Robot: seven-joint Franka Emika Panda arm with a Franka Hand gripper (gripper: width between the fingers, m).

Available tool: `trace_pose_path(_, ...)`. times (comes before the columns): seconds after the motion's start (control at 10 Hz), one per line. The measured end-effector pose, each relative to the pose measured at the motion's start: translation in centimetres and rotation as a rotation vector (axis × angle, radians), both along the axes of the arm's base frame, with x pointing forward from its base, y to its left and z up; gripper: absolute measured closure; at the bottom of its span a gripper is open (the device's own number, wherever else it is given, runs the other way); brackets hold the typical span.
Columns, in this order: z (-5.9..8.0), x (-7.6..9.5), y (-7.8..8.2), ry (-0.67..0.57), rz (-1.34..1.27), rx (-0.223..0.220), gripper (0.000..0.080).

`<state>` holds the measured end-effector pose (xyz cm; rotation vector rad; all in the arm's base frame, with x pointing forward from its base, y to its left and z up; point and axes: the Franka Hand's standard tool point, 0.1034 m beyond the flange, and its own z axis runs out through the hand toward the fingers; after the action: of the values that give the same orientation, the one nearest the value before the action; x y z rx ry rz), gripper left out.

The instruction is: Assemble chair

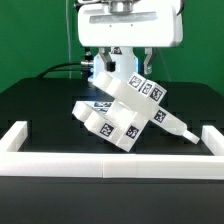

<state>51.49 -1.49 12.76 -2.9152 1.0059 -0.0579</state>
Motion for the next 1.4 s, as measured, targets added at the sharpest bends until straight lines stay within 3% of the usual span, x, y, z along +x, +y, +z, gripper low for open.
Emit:
trace_pose_path(0.7,-0.5,0.5,-4.0,-0.005,0.039,-0.031,0.0150)
trace_pose_path(1.4,-0.9,0.4,-4.5,0.001,0.034,-0.040,0.0150)
